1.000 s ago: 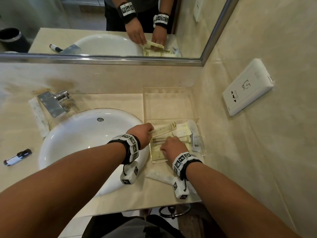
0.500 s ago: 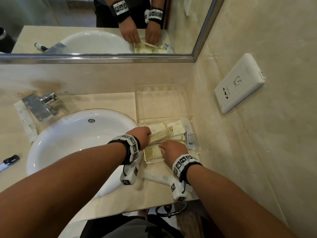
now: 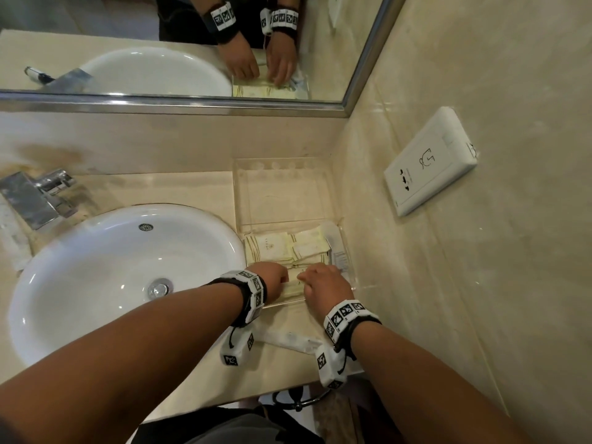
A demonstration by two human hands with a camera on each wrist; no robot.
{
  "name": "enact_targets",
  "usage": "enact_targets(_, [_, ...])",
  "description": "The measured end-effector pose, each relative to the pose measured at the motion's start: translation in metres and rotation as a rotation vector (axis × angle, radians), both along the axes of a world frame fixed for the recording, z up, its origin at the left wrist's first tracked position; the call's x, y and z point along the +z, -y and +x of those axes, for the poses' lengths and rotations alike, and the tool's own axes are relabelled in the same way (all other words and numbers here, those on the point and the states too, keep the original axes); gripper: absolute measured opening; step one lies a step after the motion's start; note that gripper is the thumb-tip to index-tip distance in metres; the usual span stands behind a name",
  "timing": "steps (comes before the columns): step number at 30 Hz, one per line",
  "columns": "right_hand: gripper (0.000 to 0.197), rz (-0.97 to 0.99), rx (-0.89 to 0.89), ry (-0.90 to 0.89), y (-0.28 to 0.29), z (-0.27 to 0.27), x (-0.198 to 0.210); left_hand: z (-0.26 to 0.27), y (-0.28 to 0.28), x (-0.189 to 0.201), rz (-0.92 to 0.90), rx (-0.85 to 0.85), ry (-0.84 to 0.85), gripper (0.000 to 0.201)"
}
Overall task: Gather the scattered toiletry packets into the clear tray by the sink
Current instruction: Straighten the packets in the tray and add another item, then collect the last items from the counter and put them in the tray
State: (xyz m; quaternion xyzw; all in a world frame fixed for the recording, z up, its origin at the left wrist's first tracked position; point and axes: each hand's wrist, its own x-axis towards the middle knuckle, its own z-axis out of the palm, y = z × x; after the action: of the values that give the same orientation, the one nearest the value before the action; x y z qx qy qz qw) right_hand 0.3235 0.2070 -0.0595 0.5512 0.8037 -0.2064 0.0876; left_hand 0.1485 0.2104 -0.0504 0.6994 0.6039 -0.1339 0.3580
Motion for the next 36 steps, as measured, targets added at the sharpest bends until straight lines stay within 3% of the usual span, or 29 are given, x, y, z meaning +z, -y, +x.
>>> enact_targets(8, [0.036,0.091,0.082,0.078,0.005,-0.003,-0.013,-0.008,0.010,-0.010,0.197,-0.099,-0.081,0.033])
enact_targets(14, [0.023,0.102,0.084,0.085,0.004,-0.008,-0.013,-0.007,0.010,-0.010,0.104,-0.180,-0.112,0.038])
enact_targets(24, [0.035,0.019,0.022,0.144,-0.003,-0.014,-0.002,-0.017,0.016,-0.003,0.175,-0.298,-0.123,0.034])
enact_targets(29, [0.037,0.054,-0.055,0.073,-0.003,-0.023,0.015,-0.036,0.011,0.013,0.207,-0.196,-0.068,0.040])
enact_targets(36, [0.040,0.084,0.007,-0.008,-0.014,-0.068,0.052,-0.091,0.016,0.042,0.279,0.105,-0.011,0.039])
